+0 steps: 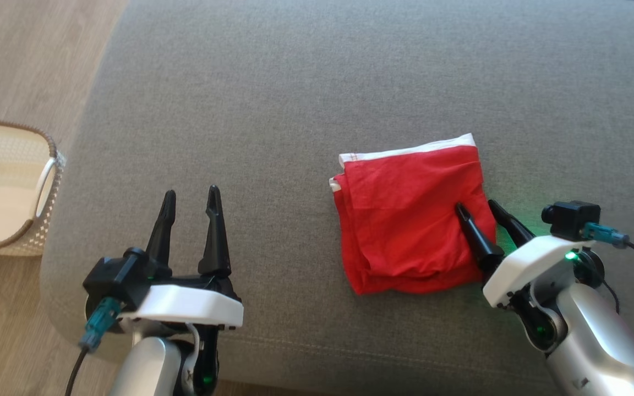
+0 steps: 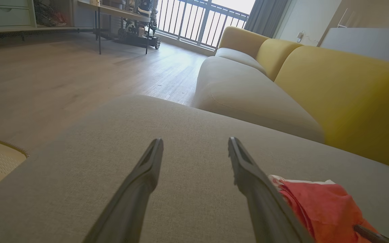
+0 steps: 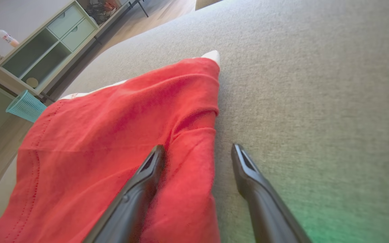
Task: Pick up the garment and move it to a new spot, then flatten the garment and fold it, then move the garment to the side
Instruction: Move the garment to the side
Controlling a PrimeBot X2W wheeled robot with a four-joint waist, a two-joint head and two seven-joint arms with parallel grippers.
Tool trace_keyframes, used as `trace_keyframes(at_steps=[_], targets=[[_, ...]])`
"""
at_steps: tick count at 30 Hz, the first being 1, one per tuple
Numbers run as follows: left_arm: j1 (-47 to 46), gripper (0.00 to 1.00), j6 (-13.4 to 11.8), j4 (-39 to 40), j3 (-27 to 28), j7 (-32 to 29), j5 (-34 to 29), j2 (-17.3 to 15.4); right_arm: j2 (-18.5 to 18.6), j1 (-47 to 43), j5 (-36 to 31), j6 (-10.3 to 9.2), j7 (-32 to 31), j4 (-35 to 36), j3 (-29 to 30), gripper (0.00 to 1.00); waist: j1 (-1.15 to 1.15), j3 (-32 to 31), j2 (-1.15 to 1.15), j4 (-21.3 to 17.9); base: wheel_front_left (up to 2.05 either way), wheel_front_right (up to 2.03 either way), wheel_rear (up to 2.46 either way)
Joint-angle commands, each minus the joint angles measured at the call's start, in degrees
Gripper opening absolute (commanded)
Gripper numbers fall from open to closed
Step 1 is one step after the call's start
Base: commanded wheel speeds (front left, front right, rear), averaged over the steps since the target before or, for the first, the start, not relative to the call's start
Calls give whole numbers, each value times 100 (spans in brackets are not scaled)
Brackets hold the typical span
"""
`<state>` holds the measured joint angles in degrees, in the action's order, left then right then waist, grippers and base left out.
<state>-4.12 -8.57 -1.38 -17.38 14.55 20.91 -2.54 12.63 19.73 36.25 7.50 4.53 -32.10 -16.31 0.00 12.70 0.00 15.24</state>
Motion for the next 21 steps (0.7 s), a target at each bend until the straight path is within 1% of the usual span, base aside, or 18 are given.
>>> trace_keyframes(at_steps=[1,4,6,7,9,13,16,21], targets=[[-202,100,-22,203,194,45,29,-33,45,201,66,-1,19,73,-176,100,0,51,0,35,0,0,0],[-177,100,-16,188,205,45,32,-33,77,218,150,-1,-59,-77,-365,100,0,21,0,69,0,0,0],[-169,100,-18,175,199,45,31,-33,114,237,177,-1,-95,-175,-454,87,0,3,0,79,0,0,0],[-171,100,-22,172,194,45,33,-33,127,246,187,-1,-108,-227,-496,74,0,-11,0,79,0,0,0],[-160,100,-29,165,188,45,34,-33,156,261,188,-1,-99,-314,-604,0,0,-62,0,70,0,0,0],[-109,100,-9,148,187,45,10,-33,244,313,105,-1,142,-359,-818,0,0,-156,0,12,0,0,0],[-84,100,6,154,202,45,-1,-33,388,418,-262,-1,423,-450,-950,0,0,-217,0,-69,0,0,0],[-50,100,20,169,207,45,-10,-33,478,559,-769,-1,722,-533,-1003,0,0,-289,0,-229,0,0,0]])
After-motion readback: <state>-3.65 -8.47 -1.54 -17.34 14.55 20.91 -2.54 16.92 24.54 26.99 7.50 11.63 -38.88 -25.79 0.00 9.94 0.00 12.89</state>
